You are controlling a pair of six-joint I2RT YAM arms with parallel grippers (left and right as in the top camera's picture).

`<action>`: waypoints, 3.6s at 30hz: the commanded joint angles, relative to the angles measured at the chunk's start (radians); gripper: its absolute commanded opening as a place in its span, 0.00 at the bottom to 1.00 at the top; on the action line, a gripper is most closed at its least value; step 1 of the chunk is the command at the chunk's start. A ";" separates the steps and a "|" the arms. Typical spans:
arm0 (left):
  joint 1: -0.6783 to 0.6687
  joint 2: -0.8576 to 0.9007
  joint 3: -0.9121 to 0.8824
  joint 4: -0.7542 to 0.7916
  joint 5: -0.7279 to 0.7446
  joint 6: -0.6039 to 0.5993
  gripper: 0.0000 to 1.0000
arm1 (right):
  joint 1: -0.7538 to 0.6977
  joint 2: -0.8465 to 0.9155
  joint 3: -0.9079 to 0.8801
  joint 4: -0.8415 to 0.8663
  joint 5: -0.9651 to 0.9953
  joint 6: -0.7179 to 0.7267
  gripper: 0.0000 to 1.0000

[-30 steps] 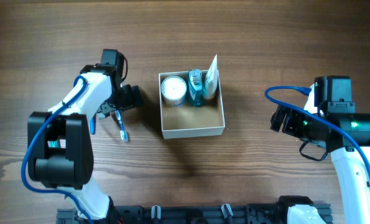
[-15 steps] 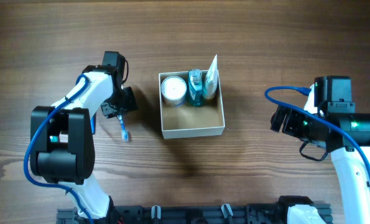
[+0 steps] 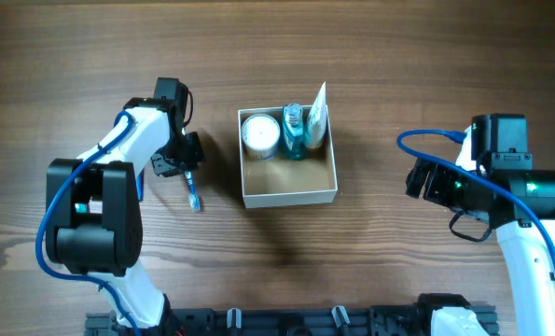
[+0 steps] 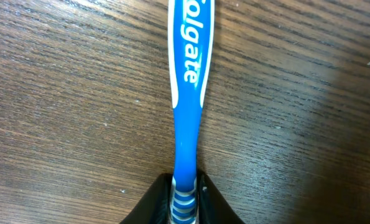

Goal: Pack container
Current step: 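Move the left gripper to the blue toothbrush and grasp it, then lay the toothbrush in the box with the left gripper, then grasp the blue razor with the left gripper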

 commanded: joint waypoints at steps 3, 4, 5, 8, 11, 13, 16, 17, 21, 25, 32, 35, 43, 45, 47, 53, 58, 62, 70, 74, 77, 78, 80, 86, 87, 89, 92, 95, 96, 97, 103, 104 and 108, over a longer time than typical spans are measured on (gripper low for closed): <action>0.005 0.050 -0.019 -0.010 -0.014 0.002 0.08 | -0.002 -0.001 -0.008 0.001 0.025 -0.012 1.00; 0.005 0.050 -0.019 -0.010 -0.014 0.002 0.05 | -0.002 -0.001 -0.008 0.001 0.025 -0.012 1.00; 0.005 0.050 -0.018 -0.010 -0.014 0.002 0.04 | -0.002 -0.001 -0.008 0.001 0.025 -0.012 1.00; 0.005 0.036 -0.011 -0.011 -0.020 0.002 0.04 | -0.002 -0.001 -0.008 0.006 0.025 -0.011 1.00; 0.004 -0.035 0.034 -0.044 -0.032 0.002 0.04 | -0.005 -0.001 -0.007 0.016 0.025 -0.011 1.00; -0.008 -0.137 0.089 -0.069 -0.031 0.029 0.04 | -0.005 -0.001 -0.007 0.017 0.025 -0.010 1.00; -0.079 -0.304 0.147 -0.059 -0.029 0.191 0.04 | -0.005 -0.001 -0.007 0.022 0.024 -0.009 1.00; -0.111 -0.353 0.156 -0.043 -0.030 0.265 0.04 | -0.012 -0.001 -0.005 0.028 0.024 0.003 1.00; -0.304 -0.536 0.158 0.047 -0.059 0.537 0.04 | -0.131 -0.001 -0.002 0.048 0.015 0.090 1.00; -0.500 -0.581 0.158 0.076 -0.067 0.715 0.04 | -0.325 -0.001 -0.002 0.060 -0.083 0.063 1.00; -0.649 -0.502 0.157 0.016 -0.062 0.758 0.04 | -0.412 0.000 -0.002 0.051 -0.100 0.042 0.98; -0.666 -0.466 0.157 0.011 -0.053 0.768 0.04 | -0.412 0.006 -0.002 0.052 -0.100 0.042 0.99; -0.676 -0.320 0.157 0.008 -0.021 0.792 0.04 | -0.412 0.013 -0.002 0.053 -0.100 0.040 0.99; -0.676 -0.284 0.157 0.008 -0.021 0.792 0.04 | -0.412 0.013 -0.002 0.053 -0.100 0.040 0.99; -0.676 -0.259 0.157 0.008 -0.021 0.792 0.04 | -0.412 0.013 -0.002 0.053 -0.100 0.040 0.99; -0.668 -0.181 0.157 0.007 -0.021 0.787 0.06 | -0.412 0.013 -0.002 0.054 -0.100 0.039 0.99; -0.667 -0.190 0.158 -0.015 -0.064 0.775 0.56 | -0.412 0.013 -0.002 0.060 -0.100 0.034 1.00; -0.666 -0.286 0.158 -0.060 -0.200 0.624 0.58 | -0.412 0.013 -0.002 0.068 -0.099 0.013 1.00; -0.379 -0.638 0.158 -0.172 -0.353 0.214 0.86 | -0.412 0.013 -0.002 0.088 -0.099 -0.013 1.00; 0.005 -0.625 0.152 -0.172 -0.110 0.159 0.87 | -0.412 0.013 -0.002 0.088 -0.100 -0.013 1.00; 0.167 -0.518 0.121 -0.174 -0.068 0.159 0.90 | -0.412 0.013 -0.002 0.089 -0.100 -0.013 1.00; 0.203 -0.467 0.106 -0.168 -0.058 0.159 0.90 | -0.412 0.013 -0.002 0.088 -0.100 -0.013 1.00; 0.243 -0.355 0.087 -0.161 -0.028 0.163 0.89 | -0.412 0.013 -0.002 0.089 -0.100 -0.013 1.00; 0.251 -0.018 0.085 -0.142 -0.001 0.158 0.84 | -0.412 0.013 -0.002 0.088 -0.100 -0.013 1.00; 0.251 0.018 0.085 -0.137 -0.001 0.158 0.84 | -0.412 0.013 -0.002 0.088 -0.100 -0.013 1.00; 0.251 0.059 0.085 -0.130 -0.001 0.158 0.84 | -0.412 0.013 -0.002 0.088 -0.099 -0.013 1.00; 0.251 0.079 0.075 -0.102 -0.001 0.159 0.84 | -0.412 0.013 -0.002 0.088 -0.099 -0.013 1.00; 0.251 0.079 0.055 -0.072 0.005 0.179 0.83 | -0.412 0.013 -0.002 0.088 -0.097 -0.013 1.00; 0.251 0.079 0.045 -0.061 0.015 0.188 0.82 | -0.412 0.013 -0.002 0.088 -0.096 -0.014 1.00; 0.251 0.079 0.028 -0.046 0.018 0.188 0.77 | -0.412 0.013 -0.002 0.088 -0.096 -0.013 1.00; 0.251 0.079 0.007 -0.040 0.018 0.188 0.41 | -0.412 0.013 -0.002 0.088 -0.096 -0.013 1.00; 0.251 0.079 0.007 -0.043 0.018 0.188 0.38 | -0.412 0.013 -0.002 0.088 -0.096 -0.013 1.00; 0.251 0.079 0.007 -0.048 0.018 0.188 0.17 | -0.412 0.013 -0.002 0.088 -0.096 -0.014 1.00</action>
